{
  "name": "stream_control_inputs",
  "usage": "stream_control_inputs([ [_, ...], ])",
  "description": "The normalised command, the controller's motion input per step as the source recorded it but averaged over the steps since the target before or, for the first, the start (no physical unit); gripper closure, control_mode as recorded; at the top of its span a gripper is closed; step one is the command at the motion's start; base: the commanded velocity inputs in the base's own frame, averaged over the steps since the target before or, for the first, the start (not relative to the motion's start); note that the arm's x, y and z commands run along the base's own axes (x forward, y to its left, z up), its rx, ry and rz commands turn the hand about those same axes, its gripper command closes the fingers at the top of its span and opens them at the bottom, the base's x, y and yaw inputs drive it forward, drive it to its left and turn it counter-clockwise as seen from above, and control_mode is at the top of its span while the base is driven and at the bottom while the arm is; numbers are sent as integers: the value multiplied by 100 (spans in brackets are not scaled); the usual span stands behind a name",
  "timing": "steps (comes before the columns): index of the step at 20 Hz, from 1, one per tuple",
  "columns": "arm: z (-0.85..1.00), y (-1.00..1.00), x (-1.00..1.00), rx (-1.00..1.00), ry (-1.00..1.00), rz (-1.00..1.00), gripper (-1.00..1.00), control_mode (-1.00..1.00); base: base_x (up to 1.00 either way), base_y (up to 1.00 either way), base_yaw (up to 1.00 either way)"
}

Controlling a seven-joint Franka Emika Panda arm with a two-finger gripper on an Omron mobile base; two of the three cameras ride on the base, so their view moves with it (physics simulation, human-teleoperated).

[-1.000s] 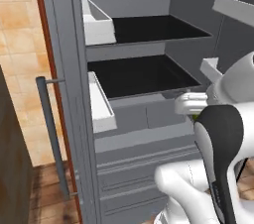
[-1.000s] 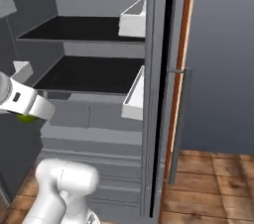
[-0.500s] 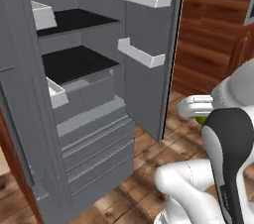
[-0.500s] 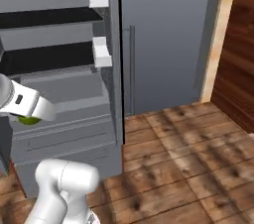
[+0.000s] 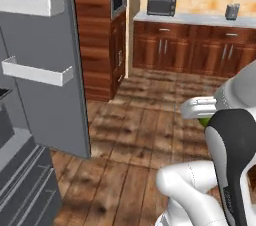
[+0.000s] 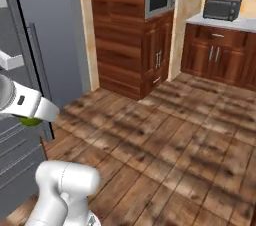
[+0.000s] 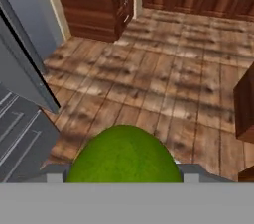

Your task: Grab the garlic and lime from the fridge, place them in the blender, close the lid, and turn on the blender to create a marinade.

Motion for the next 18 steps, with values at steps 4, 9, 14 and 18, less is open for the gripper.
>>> stream_control_inputs([
  [4,0,0,0,0,0,0,100,100,9,-1,-94],
  [9,0,0,0,0,0,0,100,100,64,0,-77],
  [14,0,0,0,0,0,0,100,100,100,2,-61],
  [18,0,0,0,0,0,0,100,100,100,9,-60],
])
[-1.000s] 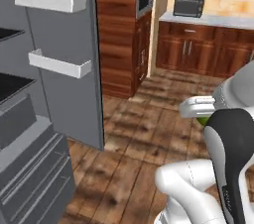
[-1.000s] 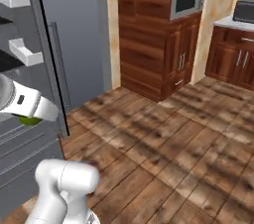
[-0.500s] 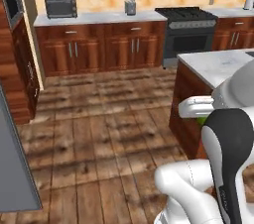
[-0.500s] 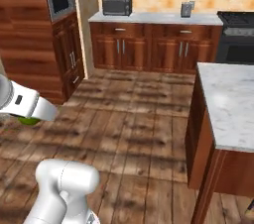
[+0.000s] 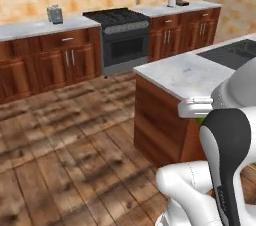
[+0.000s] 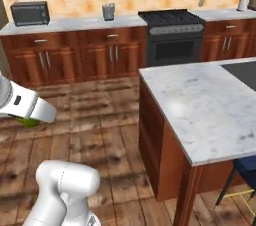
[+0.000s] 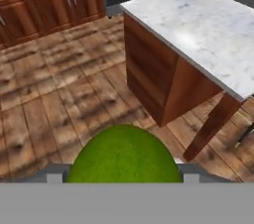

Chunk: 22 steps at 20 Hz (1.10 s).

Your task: Grab the garlic and lime from the fridge, place them in the blender, close the lid, and turn on the blender to create a marinade.

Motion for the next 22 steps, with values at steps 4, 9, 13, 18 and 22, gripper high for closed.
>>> stream_control_inputs([
  [4,0,0,0,0,0,0,100,100,100,29,-64],
  [9,0,0,0,0,0,0,100,100,100,47,-65],
  [13,0,0,0,0,0,0,100,100,100,67,-66],
  [18,0,0,0,0,0,0,100,100,93,89,-64],
  [22,0,0,0,0,0,0,100,100,86,97,-62],
])
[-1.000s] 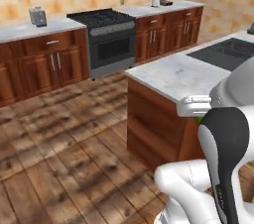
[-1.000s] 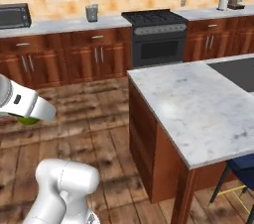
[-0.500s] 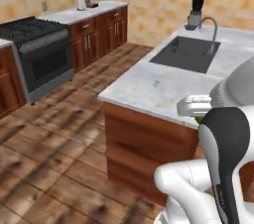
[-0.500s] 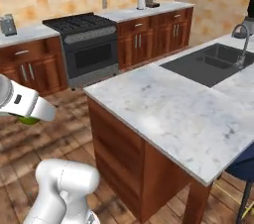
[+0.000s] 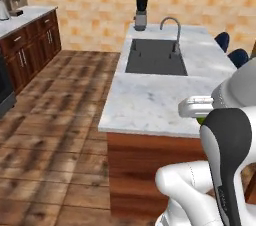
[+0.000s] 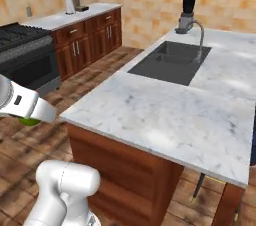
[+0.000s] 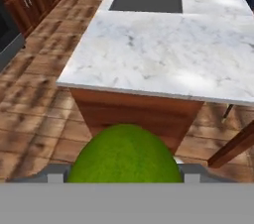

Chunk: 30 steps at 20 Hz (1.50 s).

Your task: Grab the garlic and lime from the fridge, place them in the blender, close the lid, and turn on the blender to create a marinade.

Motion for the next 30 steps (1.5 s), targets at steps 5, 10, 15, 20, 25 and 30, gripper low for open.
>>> stream_control_inputs([
  [5,0,0,0,0,0,0,100,100,70,100,-58],
  [10,0,0,0,0,0,0,100,100,42,100,-49],
  [15,0,0,0,0,0,0,100,100,3,100,-31],
  [20,0,0,0,0,0,0,100,100,19,100,-29],
  [25,0,0,0,0,0,0,100,100,66,100,-40],
  [30,0,0,0,0,0,0,100,100,85,100,-44],
])
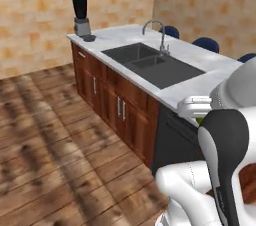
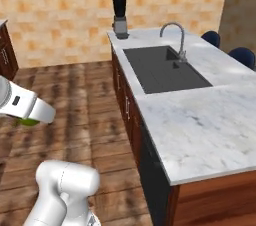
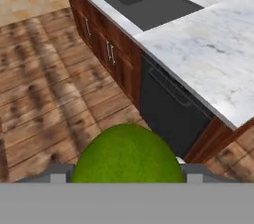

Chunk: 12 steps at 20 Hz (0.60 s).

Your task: Grab the garlic and lime from the fridge, place them in the blender, close the lid, and turn on the blender to create a marinade.

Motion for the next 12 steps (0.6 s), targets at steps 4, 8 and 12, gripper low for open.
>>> stream_control_inputs([
  [4,0,0,0,0,0,0,100,100,87,100,-45],
  [8,0,0,0,0,0,0,100,100,89,100,-45],
  [12,0,0,0,0,0,0,100,100,86,100,-45],
])
